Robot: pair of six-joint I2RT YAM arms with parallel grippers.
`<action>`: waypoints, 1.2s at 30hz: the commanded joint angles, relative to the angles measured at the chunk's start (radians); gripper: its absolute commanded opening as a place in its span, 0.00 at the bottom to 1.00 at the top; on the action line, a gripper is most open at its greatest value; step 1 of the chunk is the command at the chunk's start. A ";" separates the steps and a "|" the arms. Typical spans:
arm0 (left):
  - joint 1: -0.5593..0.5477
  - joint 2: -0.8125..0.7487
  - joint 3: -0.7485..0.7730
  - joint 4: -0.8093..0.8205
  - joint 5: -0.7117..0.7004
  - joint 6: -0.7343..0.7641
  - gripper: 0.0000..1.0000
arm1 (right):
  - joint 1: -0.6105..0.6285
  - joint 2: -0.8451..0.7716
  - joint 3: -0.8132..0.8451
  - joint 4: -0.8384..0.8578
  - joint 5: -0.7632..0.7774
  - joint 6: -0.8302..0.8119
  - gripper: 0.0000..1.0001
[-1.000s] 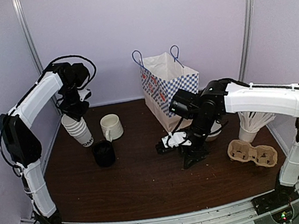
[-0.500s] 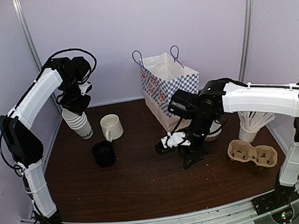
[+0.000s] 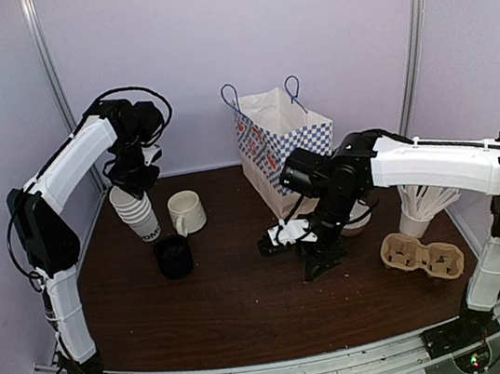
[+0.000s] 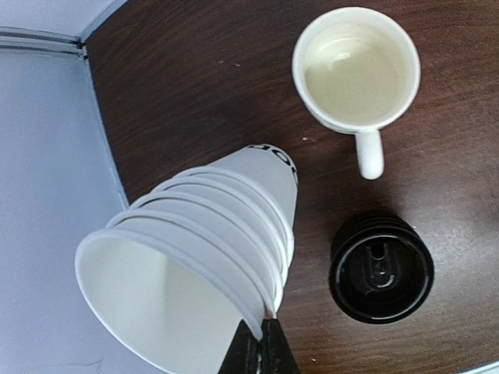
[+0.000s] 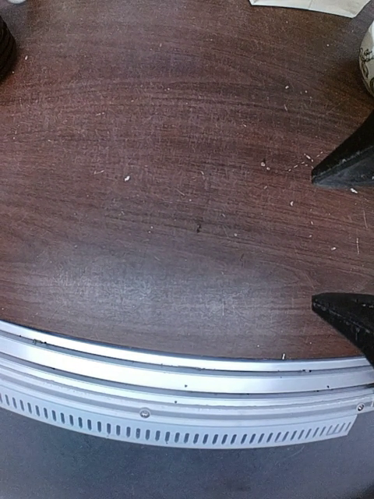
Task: Pack the takeout coffee
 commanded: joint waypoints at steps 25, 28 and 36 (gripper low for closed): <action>0.013 -0.033 -0.029 -0.007 0.002 -0.024 0.00 | 0.005 0.010 0.016 -0.011 -0.004 0.006 0.48; 0.009 -0.050 -0.023 -0.006 -0.002 -0.035 0.00 | 0.005 0.016 0.023 -0.015 -0.005 0.006 0.48; -0.019 -0.125 0.130 -0.059 -0.085 -0.051 0.00 | 0.002 0.014 0.027 -0.023 0.007 -0.004 0.48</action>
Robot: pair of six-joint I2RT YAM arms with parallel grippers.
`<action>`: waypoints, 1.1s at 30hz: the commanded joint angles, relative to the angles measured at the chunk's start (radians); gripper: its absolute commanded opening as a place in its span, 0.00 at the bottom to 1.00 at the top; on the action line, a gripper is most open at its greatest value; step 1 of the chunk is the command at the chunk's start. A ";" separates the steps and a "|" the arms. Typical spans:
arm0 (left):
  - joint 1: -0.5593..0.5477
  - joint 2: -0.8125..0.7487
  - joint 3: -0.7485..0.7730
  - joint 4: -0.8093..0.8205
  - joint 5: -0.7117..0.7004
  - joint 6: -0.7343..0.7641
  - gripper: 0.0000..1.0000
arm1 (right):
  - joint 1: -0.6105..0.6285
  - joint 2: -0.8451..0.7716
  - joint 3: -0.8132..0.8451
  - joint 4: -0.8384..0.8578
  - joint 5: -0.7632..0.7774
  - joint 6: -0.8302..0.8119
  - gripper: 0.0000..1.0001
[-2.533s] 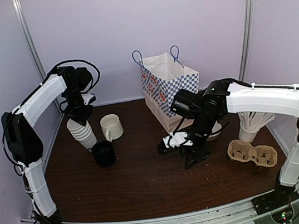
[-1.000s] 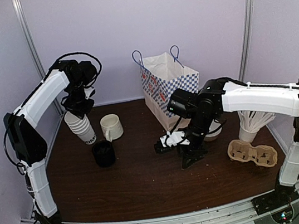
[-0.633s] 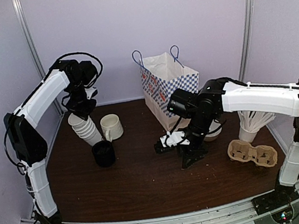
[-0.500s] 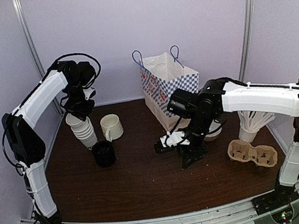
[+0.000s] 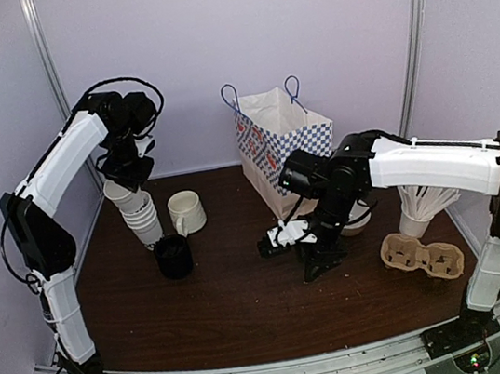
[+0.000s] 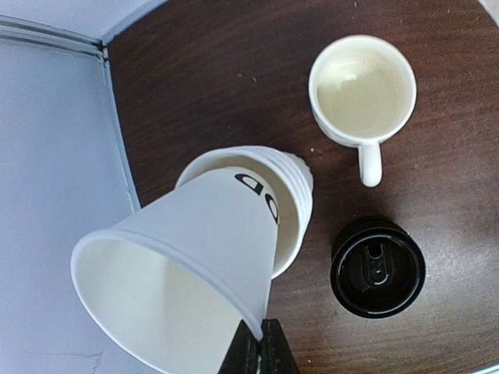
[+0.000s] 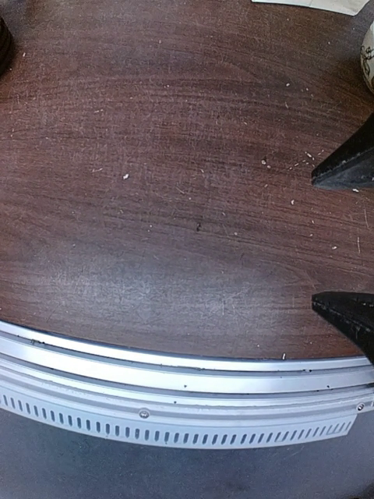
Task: Pack the takeout coffee
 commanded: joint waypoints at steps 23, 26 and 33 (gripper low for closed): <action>-0.500 -0.239 -0.162 0.109 0.269 0.215 0.00 | -0.536 -0.218 -0.373 0.350 -0.396 0.244 0.55; -0.591 -0.195 -0.183 0.116 0.291 0.258 0.00 | -0.537 -0.221 -0.404 0.408 -0.394 0.256 0.55; -0.700 -0.062 -0.205 0.122 0.259 0.328 0.00 | -0.522 -0.209 -0.387 0.421 -0.287 0.230 0.55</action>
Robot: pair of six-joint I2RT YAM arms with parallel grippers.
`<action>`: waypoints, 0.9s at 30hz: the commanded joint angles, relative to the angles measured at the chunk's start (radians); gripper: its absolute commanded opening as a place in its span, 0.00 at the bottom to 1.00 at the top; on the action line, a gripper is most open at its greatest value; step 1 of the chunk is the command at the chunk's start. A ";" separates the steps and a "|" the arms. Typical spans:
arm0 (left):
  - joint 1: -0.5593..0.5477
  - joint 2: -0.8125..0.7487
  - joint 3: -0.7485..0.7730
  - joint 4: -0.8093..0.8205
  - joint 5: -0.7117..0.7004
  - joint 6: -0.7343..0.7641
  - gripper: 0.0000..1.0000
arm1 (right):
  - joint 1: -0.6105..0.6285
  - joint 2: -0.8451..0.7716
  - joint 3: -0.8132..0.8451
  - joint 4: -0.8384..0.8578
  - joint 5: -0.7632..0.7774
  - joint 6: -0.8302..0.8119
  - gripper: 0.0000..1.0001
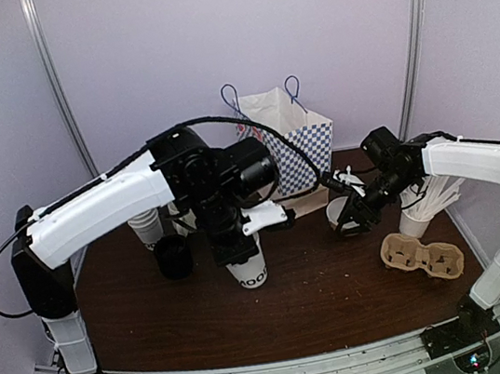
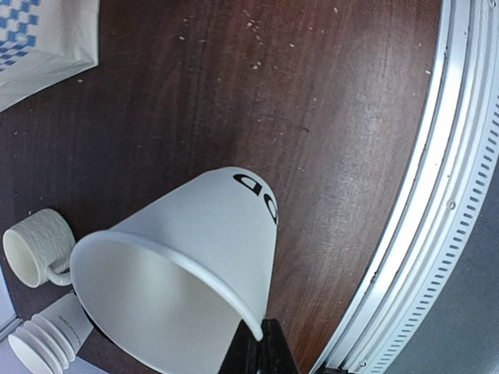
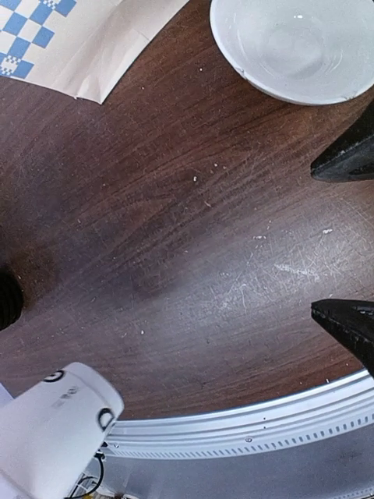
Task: Pack the takeout coffee
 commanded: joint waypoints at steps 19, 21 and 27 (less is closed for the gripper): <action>-0.027 0.194 -0.066 0.111 -0.103 0.051 0.00 | 0.017 -0.029 -0.004 0.045 0.074 -0.025 0.55; -0.027 0.193 -0.075 0.124 -0.080 0.052 0.00 | 0.017 -0.025 -0.004 0.044 0.075 -0.026 0.55; -0.027 0.193 -0.089 0.154 -0.040 0.054 0.00 | 0.019 -0.018 -0.003 0.039 0.077 -0.029 0.55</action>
